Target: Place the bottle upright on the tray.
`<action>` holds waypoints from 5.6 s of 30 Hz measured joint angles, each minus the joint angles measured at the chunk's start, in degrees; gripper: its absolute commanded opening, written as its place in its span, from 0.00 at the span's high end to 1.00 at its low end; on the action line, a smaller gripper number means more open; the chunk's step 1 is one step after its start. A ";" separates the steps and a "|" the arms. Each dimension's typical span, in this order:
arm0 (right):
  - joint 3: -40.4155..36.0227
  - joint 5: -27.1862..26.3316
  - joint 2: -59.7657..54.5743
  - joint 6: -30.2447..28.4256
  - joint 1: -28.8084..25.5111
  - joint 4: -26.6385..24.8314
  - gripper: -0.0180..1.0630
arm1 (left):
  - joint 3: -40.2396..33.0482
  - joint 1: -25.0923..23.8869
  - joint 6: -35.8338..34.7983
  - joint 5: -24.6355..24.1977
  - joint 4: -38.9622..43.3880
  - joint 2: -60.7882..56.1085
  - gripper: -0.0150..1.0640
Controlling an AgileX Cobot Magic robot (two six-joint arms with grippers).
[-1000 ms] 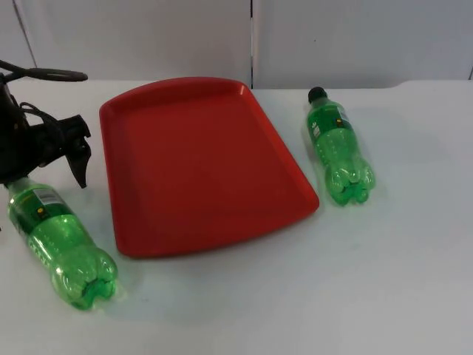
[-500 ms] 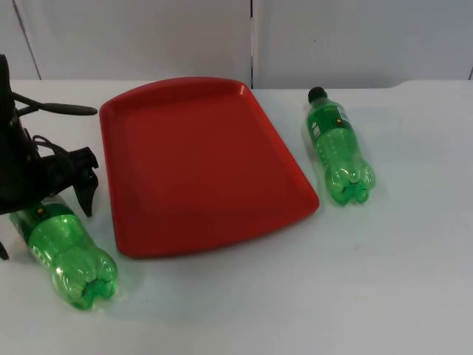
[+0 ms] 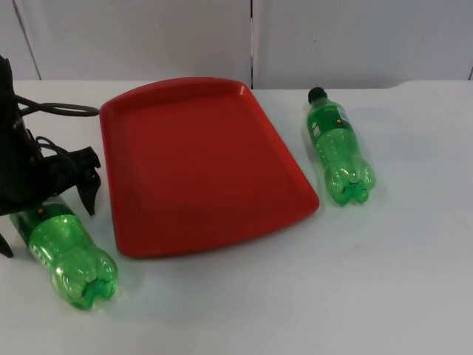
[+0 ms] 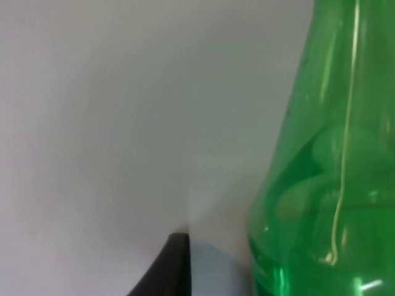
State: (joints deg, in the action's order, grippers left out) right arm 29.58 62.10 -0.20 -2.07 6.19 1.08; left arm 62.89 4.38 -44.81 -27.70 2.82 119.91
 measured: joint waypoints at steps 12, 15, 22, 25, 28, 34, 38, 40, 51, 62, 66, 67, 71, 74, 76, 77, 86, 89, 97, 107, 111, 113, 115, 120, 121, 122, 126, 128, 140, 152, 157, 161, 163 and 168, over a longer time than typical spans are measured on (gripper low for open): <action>0.00 0.00 0.00 0.00 0.00 0.00 0.01 | 0.23 0.00 0.00 -0.70 0.00 0.25 0.12; 0.00 0.00 0.00 0.00 0.00 0.00 0.01 | 0.23 0.00 0.00 -1.24 0.00 0.36 0.32; 0.00 0.00 0.00 -0.29 0.00 0.00 0.01 | 0.23 0.00 0.00 -1.19 -0.56 0.48 0.99; 0.00 0.00 0.00 -0.29 0.00 0.00 0.01 | 0.23 0.00 0.00 -1.07 -0.99 0.48 0.99; 0.00 0.00 0.00 -0.29 0.00 0.00 0.01 | 0.23 0.00 0.27 -1.07 -1.40 0.48 0.99; 0.00 0.00 0.00 -0.29 0.00 0.00 0.01 | 0.11 0.00 6.89 0.42 -5.84 -0.43 0.99; 0.00 0.00 0.00 -0.29 0.00 0.00 0.01 | -0.21 0.00 12.88 2.98 -10.10 -2.55 0.99; 0.00 0.00 0.00 -0.29 0.00 0.00 0.01 | -0.21 0.00 17.87 5.78 -13.13 -5.65 0.99; 0.00 0.00 0.00 -0.29 0.00 0.00 0.01 | -0.28 0.14 37.48 22.37 -19.28 -25.64 0.99; 0.00 0.00 0.00 -0.29 0.00 0.00 0.01 | -0.28 6.39 42.87 42.79 -5.62 -30.47 0.99; 0.00 0.00 0.00 -0.29 0.00 0.00 0.01 | -0.28 7.38 38.68 51.01 1.38 -29.00 0.99; 0.00 0.00 0.00 -0.29 0.00 0.00 0.01 | -0.28 7.38 38.68 51.01 1.38 -29.00 0.99; 0.00 0.00 0.00 -0.29 0.00 0.00 0.01 | -0.28 7.38 33.16 64.90 10.49 -23.97 0.99; 0.00 0.00 0.00 -0.29 0.00 0.00 0.01 | -0.28 7.38 33.50 70.24 13.28 -20.88 0.99; 0.00 0.00 0.00 -0.29 0.00 0.00 0.01 | -0.28 7.38 35.30 74.34 14.39 -17.46 0.99; 0.00 0.00 0.00 -0.29 0.00 0.00 0.01 | -0.28 7.38 35.30 74.34 14.39 -17.46 0.99; 0.00 0.00 0.00 -0.29 0.00 0.00 0.01 | 1.03 7.38 42.38 78.40 10.84 -6.20 0.99; 0.00 0.00 0.00 -0.29 0.00 0.00 0.01 | 4.39 7.38 42.88 79.39 10.29 -1.48 0.99; 0.00 0.00 0.00 -0.29 0.00 0.00 0.01 | 12.92 7.38 42.88 80.76 7.53 7.54 0.99; 0.00 0.00 0.00 -0.29 0.00 0.00 0.01 | 19.28 6.86 41.86 81.34 5.71 16.56 0.99; 0.00 0.00 0.00 -0.29 0.00 0.00 0.01 | 19.94 5.89 41.72 83.18 4.05 18.91 0.99; 0.00 0.00 0.00 -0.29 0.00 0.00 0.01 | 20.04 5.59 41.73 83.46 3.41 19.46 0.99; 0.00 0.00 0.00 -0.29 0.00 0.00 0.01 | 20.04 5.15 41.73 83.77 2.28 20.58 0.99; 0.00 0.00 0.00 -0.29 0.00 0.00 0.01 | 20.04 4.76 41.59 84.56 0.81 22.36 0.99; 0.00 0.00 0.00 -0.29 0.00 0.00 0.01 | 20.04 4.76 41.59 84.83 0.81 22.49 0.99; 0.00 0.00 0.00 -0.29 0.00 0.00 0.01 | 20.04 4.76 41.59 85.08 0.81 22.59 0.99; 0.00 0.00 0.00 -0.29 0.00 0.00 0.01 | 20.17 4.76 41.59 85.31 1.75 22.73 0.99; 0.00 0.00 0.00 -0.29 0.00 0.00 0.01 | 20.17 4.76 41.59 85.31 2.75 22.73 0.99; 0.00 0.00 0.00 -0.29 0.00 0.00 0.01 | 20.17 4.76 41.59 85.44 4.88 22.73 0.35; 0.00 0.00 0.00 -0.29 0.00 0.00 0.01 | 20.17 4.76 38.56 85.22 7.13 22.98 0.17; 0.00 0.00 0.00 -0.29 0.00 0.00 0.01 | 20.17 4.76 36.99 85.22 10.27 22.98 0.17; 0.00 0.00 0.00 -0.29 0.00 0.00 0.01 | 19.17 4.76 35.82 85.22 10.83 23.15 0.17; 0.00 0.00 0.00 -0.29 0.00 0.00 0.01 | 17.94 4.76 35.70 85.22 10.72 23.15 0.17; 0.00 0.00 0.00 -0.29 0.00 0.00 0.01 | 16.58 4.76 35.70 85.10 9.11 23.15 0.17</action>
State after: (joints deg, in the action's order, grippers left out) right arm 29.58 62.10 -0.20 -2.37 6.19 1.08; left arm 79.47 9.14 -9.10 57.40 11.94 143.05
